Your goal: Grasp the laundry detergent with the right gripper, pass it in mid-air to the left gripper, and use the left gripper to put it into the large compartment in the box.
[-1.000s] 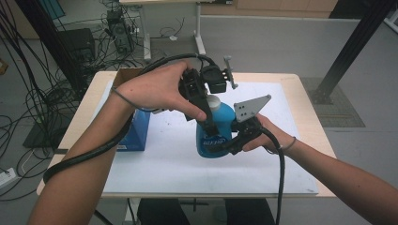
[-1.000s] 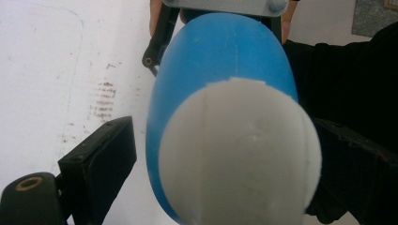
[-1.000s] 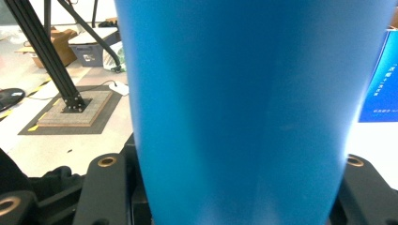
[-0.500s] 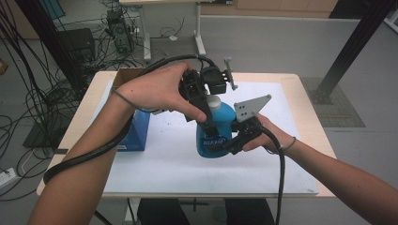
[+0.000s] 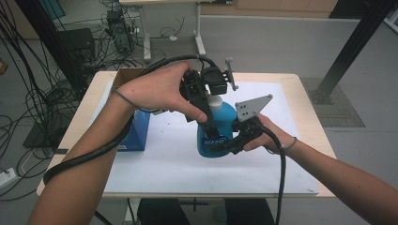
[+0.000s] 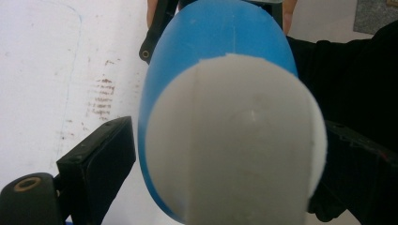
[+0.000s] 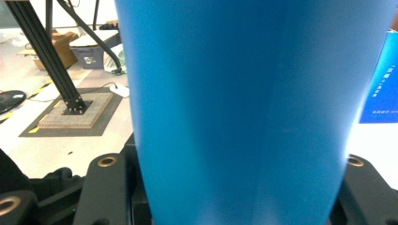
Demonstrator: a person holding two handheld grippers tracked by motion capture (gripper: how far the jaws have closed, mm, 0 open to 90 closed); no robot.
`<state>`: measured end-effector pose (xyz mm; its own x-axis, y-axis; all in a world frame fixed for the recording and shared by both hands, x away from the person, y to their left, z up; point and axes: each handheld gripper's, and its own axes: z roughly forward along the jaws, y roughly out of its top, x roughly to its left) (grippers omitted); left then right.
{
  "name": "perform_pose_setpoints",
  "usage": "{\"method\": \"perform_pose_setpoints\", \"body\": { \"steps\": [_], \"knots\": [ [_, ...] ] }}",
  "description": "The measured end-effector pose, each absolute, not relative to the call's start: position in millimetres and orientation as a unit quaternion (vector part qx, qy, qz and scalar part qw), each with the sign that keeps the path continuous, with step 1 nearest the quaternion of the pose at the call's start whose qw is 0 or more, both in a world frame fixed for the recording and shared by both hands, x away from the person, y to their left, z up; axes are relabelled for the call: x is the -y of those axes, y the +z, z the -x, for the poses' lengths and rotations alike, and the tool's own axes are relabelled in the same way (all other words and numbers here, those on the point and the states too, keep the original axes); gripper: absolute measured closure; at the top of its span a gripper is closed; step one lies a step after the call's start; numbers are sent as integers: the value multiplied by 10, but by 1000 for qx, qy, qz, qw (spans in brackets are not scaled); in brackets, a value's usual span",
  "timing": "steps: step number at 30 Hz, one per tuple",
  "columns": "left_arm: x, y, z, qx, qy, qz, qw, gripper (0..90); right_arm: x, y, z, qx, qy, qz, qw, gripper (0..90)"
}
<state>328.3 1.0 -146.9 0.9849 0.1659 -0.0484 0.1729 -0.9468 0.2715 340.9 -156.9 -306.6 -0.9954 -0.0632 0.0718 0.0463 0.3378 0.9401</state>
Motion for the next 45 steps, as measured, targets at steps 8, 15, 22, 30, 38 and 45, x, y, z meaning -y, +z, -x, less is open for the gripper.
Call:
{"method": "perform_pose_setpoints", "body": {
  "steps": [8, 15, 22, 30, 38, 45],
  "knots": [
    [-2, -1468, -3288, -85, -14, -987, 138, 93, 1577, -3072, -3410, 816, -575, -5, 49, 413],
    [-13, -1462, -3287, -85, -12, -986, 139, 92, 1567, -3076, -3416, 817, -575, -6, 48, 413],
    [-23, -1468, -3284, -88, -12, -986, 138, 93, 1552, -3074, -3417, 817, -575, -8, 50, 413],
    [-33, -1462, -3272, -87, -12, -987, 136, 93, 1537, -3068, -3411, 818, -573, -10, 49, 413],
    [-30, -1465, -3266, -86, -11, -987, 137, 92, 1528, -3066, -3412, 818, -573, -10, 49, 413],
    [-35, -1469, -3273, -85, -15, -987, 133, 95, 1537, -3064, -3424, 818, -573, -8, 50, 413]
  ]
}}
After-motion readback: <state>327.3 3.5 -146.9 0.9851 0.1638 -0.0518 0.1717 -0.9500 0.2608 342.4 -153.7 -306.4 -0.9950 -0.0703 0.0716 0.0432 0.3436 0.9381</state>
